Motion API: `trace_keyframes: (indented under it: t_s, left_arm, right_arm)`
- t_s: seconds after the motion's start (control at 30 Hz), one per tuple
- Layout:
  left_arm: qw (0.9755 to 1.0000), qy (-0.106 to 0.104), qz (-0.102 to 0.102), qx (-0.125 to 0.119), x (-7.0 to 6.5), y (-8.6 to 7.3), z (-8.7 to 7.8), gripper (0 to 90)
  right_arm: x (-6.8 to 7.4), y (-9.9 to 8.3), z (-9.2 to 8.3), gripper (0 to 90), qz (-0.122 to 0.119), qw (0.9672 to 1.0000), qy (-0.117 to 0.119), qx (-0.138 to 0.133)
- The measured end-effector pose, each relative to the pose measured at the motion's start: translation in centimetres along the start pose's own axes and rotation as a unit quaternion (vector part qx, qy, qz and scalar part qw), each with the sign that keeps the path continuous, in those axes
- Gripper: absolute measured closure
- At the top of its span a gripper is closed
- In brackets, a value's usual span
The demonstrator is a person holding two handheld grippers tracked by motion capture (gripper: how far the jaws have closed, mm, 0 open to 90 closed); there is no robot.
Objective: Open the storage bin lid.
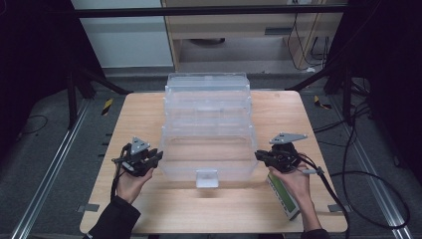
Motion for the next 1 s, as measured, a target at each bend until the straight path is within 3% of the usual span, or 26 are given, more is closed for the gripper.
trace_keyframes:
  t_s: [0.2,0.63,1.0]
  left_arm:
    - [1.0,0.004,0.007,-0.003,0.0,0.1,0.0,72.5]
    - [0.9998,0.01,0.018,-0.004,0.1,0.2,0.1,73.4]
    - [0.9998,0.009,0.013,-0.007,0.6,0.1,0.3,73.6]
  right_arm:
    - [0.0,0.0,0.0,83.3,0.006,1.0,-0.003,-0.001]
    - [-0.4,0.4,-0.9,72.8,0.016,0.9996,-0.013,-0.017]
    - [-0.6,0.4,-1.3,71.0,0.017,0.9995,-0.019,-0.017]
Point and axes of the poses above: each handheld gripper's, and its own axes: z roughly forward along the jaws, y roughly out of its top, x roughly to its left, the point moved 10 cm from there along z, roughly forward along the jaws, and after that the axes turned 3 degrees about y, right-handed, at the moved point
